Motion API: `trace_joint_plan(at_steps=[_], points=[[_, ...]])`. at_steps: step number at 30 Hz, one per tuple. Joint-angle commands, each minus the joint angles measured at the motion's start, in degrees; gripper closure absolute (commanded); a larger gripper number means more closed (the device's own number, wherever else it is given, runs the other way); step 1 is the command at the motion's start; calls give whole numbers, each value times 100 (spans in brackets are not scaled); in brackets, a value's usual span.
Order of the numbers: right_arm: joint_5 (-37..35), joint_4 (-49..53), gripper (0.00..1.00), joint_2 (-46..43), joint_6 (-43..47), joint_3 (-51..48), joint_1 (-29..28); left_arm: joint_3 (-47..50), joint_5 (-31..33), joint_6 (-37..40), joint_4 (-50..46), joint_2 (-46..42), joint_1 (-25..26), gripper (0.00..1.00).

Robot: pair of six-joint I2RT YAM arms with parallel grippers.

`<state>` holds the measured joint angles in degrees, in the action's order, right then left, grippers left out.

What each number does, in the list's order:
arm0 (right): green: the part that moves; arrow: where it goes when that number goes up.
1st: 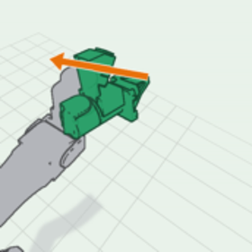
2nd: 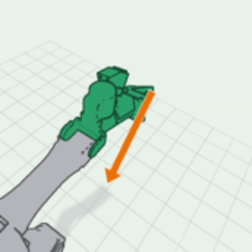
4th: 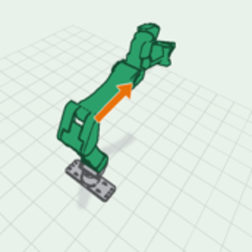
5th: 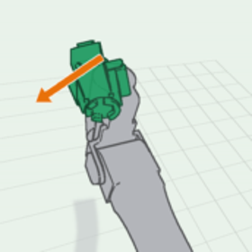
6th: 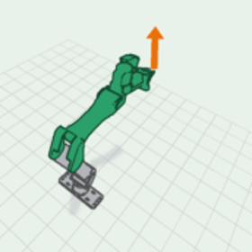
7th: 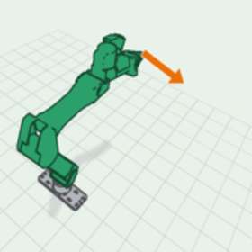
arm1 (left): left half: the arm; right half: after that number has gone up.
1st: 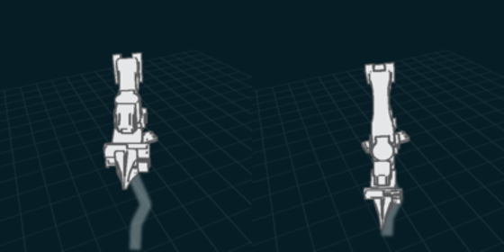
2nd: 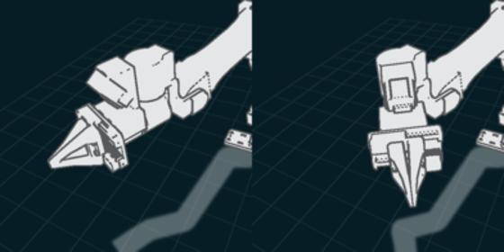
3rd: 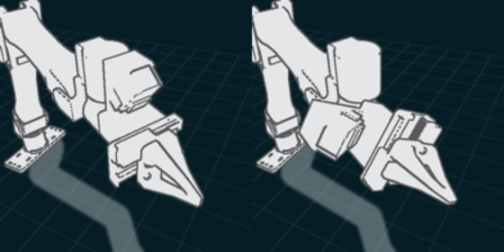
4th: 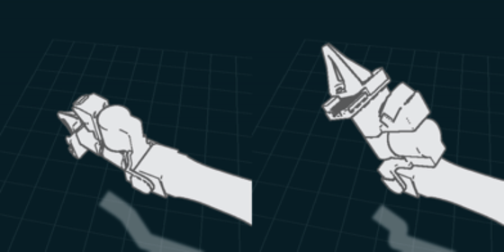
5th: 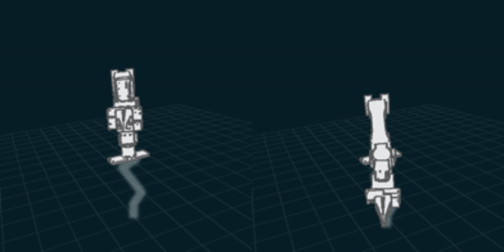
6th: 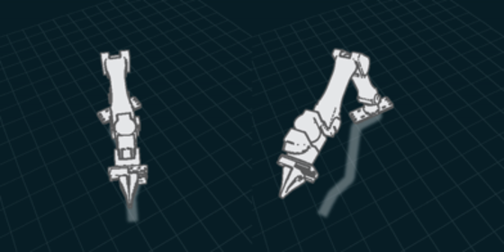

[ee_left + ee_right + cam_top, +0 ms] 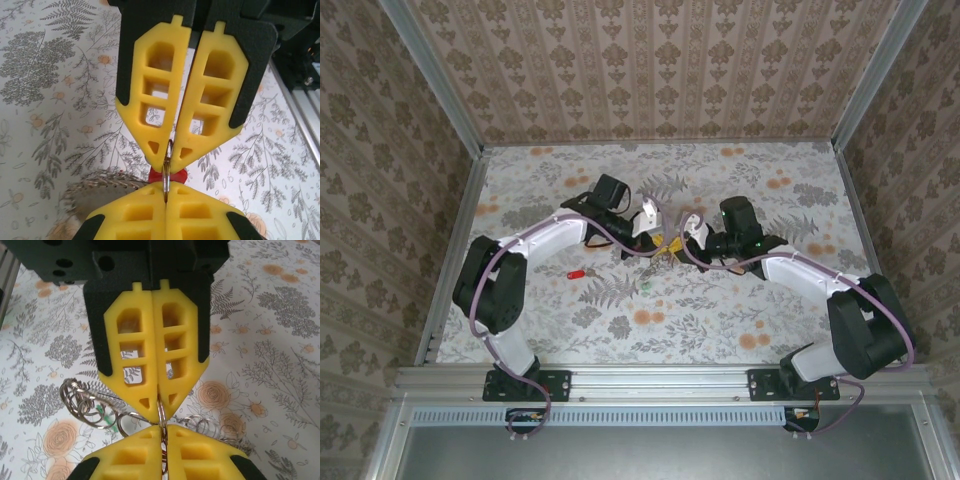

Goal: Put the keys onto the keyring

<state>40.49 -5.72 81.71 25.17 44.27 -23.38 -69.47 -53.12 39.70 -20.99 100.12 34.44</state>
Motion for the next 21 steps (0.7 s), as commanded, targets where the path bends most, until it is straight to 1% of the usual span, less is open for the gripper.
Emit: trace_joint_plan(at_steps=[1,6,16,20,21], points=[[45,-961,86,28,-453,-221,-3,219,-785,-568,907,-329,-15,100],[158,-1275,84,119,-530,-315,30,331,-1058,-754,1164,-384,-60,100],[213,-1352,87,256,-530,-367,123,751,-1232,-1429,2167,-564,-148,100],[400,-1347,99,245,-437,-334,127,803,-1106,-1416,2108,-581,-132,100],[428,-1313,100,233,-409,-296,131,779,-1007,-1325,1996,-575,-117,100]])
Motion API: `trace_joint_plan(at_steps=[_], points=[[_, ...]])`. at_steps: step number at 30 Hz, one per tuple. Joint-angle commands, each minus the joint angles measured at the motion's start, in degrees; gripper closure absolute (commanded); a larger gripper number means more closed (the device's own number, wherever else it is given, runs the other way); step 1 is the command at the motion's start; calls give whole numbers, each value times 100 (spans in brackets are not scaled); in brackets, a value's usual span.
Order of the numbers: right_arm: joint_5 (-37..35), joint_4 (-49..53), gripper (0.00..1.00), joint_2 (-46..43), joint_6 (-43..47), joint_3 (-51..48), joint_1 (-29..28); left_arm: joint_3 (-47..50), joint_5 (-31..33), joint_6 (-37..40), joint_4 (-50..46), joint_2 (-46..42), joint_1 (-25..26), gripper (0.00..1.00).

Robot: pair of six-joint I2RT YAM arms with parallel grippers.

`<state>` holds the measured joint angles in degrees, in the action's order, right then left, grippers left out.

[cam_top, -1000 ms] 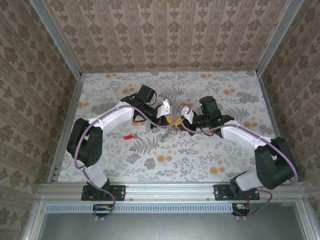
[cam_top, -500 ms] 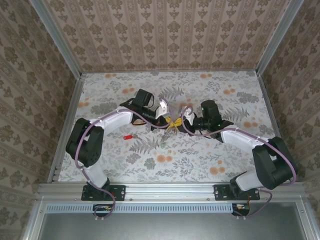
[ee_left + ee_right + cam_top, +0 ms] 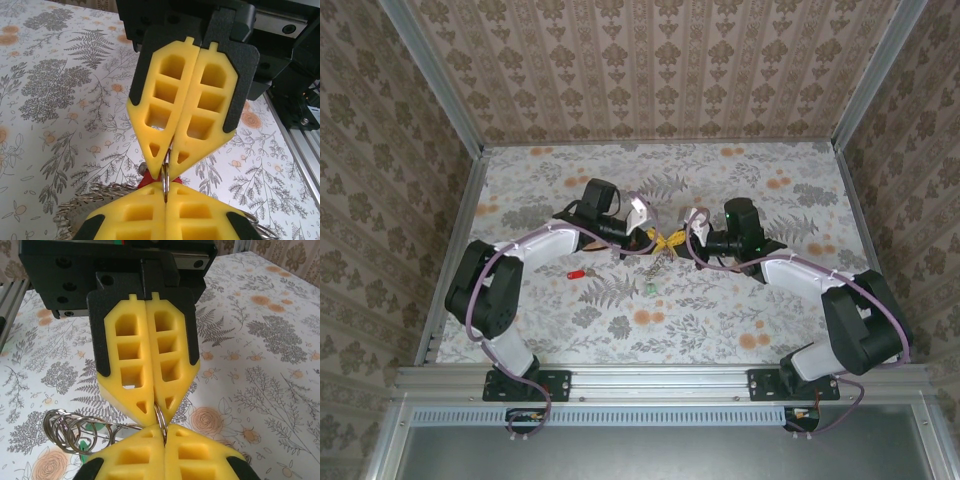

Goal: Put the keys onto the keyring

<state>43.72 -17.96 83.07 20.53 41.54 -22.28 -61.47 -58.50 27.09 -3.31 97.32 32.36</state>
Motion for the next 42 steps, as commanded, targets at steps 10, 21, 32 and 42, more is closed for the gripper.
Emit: trace_joint_plan(at_steps=[10,21,32,42], points=[[321,1121,100,-10,945,507,13,-670,832,1187,-1747,-57,445,85],[457,1755,99,-126,1298,790,13,-1086,1023,1450,-2365,217,631,100],[231,-46,86,48,-52,-98,110,-285,-553,238,-421,-280,271,100],[477,10,83,221,-41,-57,228,-55,-896,-105,121,-388,130,100]])
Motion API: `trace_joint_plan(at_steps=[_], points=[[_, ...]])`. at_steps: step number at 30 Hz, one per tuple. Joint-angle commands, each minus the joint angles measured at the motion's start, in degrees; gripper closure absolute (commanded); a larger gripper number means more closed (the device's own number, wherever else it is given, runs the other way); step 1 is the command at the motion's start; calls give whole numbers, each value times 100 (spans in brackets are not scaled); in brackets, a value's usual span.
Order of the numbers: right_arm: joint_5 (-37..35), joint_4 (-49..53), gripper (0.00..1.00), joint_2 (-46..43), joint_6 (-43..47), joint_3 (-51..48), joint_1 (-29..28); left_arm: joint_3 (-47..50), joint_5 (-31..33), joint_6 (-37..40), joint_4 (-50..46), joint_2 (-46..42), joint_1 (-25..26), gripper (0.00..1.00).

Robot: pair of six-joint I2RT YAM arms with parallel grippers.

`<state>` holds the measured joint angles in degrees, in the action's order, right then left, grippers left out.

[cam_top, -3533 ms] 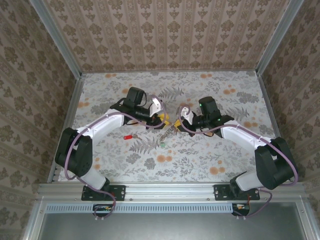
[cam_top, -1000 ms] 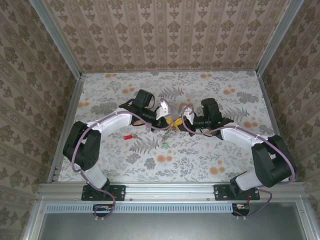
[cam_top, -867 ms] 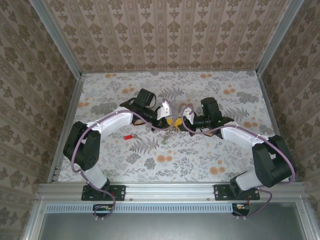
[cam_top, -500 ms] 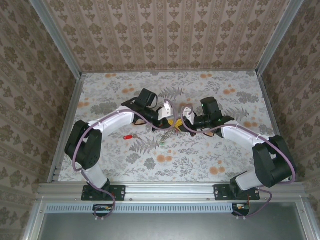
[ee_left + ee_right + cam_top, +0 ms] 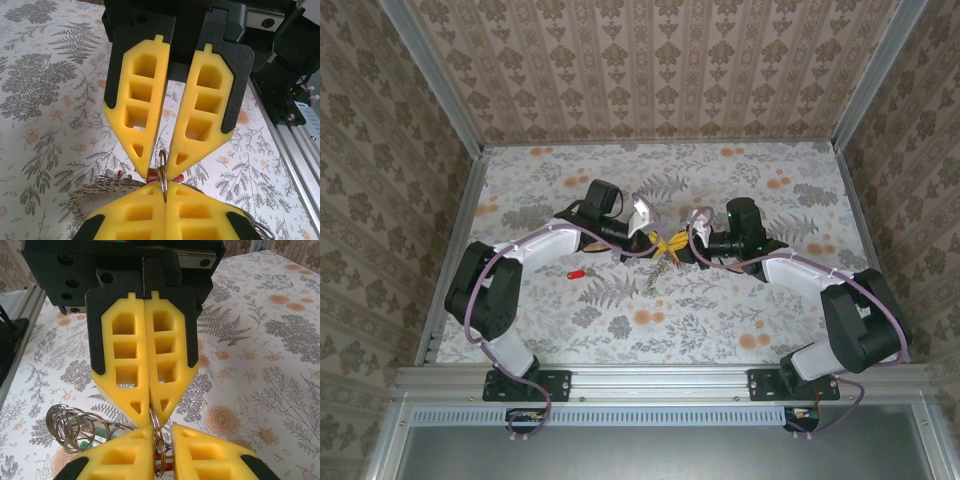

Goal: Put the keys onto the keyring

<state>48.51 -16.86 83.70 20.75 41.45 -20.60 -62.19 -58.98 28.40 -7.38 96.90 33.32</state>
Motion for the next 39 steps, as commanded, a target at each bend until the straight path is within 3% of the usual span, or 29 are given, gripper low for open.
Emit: trace_joint_plan(at_steps=[1,8,12,15,17,20,28,29,31,35,39], points=[[0,-109,82,154,-63,-58,66,31,-851,-254,556,-361,34,100],[-5,-68,83,181,-71,-25,117,98,-867,-362,717,-393,8,100],[-26,-111,95,197,-119,3,125,163,-847,-500,886,-385,-14,100],[26,95,99,143,-2,103,120,36,-571,-206,429,-307,15,99],[49,423,99,107,208,246,113,-98,-234,132,-153,-240,95,90],[84,924,100,76,521,481,89,-376,270,589,-834,-77,226,84],[70,2008,100,-24,1146,985,-24,-813,968,1034,-1573,195,471,85],[79,2061,100,-43,1180,1015,-37,-848,972,1065,-1617,219,482,86],[26,2231,98,-86,1236,1094,-75,-923,934,1091,-1687,261,491,100],[-175,2158,90,-134,1034,1011,-64,-731,566,807,-1169,136,429,100],[-78,950,88,-135,153,430,121,-299,-64,227,-168,-87,260,100]])
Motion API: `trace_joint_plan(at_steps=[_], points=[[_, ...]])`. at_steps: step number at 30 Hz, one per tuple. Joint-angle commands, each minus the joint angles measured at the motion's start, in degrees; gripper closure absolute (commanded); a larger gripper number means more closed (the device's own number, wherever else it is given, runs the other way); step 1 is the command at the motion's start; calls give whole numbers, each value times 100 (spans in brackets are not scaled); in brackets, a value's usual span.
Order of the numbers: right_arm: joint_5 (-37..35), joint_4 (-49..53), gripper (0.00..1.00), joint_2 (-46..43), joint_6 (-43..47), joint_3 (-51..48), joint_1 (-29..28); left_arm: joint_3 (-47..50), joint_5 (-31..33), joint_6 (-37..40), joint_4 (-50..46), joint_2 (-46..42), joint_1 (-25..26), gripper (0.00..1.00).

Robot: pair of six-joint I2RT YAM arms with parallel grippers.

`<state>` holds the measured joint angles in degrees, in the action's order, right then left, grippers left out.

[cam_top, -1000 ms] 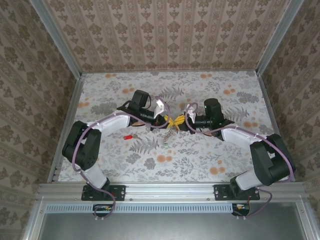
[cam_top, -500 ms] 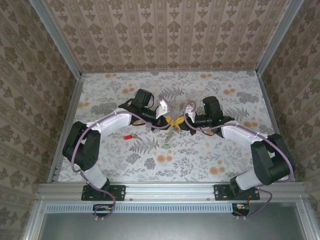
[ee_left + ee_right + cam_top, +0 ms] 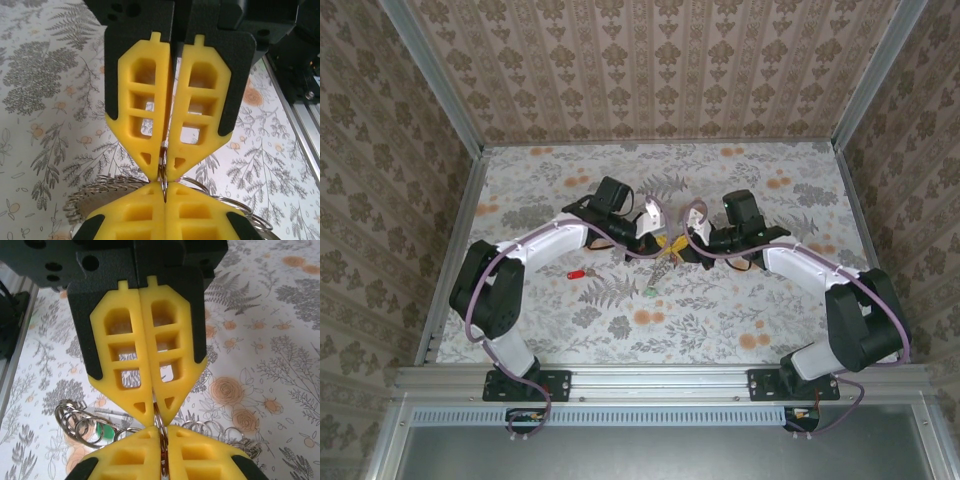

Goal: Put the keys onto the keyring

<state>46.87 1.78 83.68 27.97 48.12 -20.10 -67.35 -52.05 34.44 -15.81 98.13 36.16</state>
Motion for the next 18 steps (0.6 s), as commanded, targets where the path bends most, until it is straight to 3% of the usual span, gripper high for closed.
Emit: trace_joint_plan(at_steps=[1,7,14,18], points=[[157,-1178,87,-107,-700,-349,83,277,-898,-476,846,-243,-50,100],[270,-1776,84,71,-1008,-535,139,479,-1413,-913,1548,-330,-179,100],[552,-2172,80,247,-1238,-602,298,753,-1585,-1385,2261,-444,-320,100],[712,-2211,91,300,-1319,-522,319,782,-1576,-1440,2306,-456,-338,100]])
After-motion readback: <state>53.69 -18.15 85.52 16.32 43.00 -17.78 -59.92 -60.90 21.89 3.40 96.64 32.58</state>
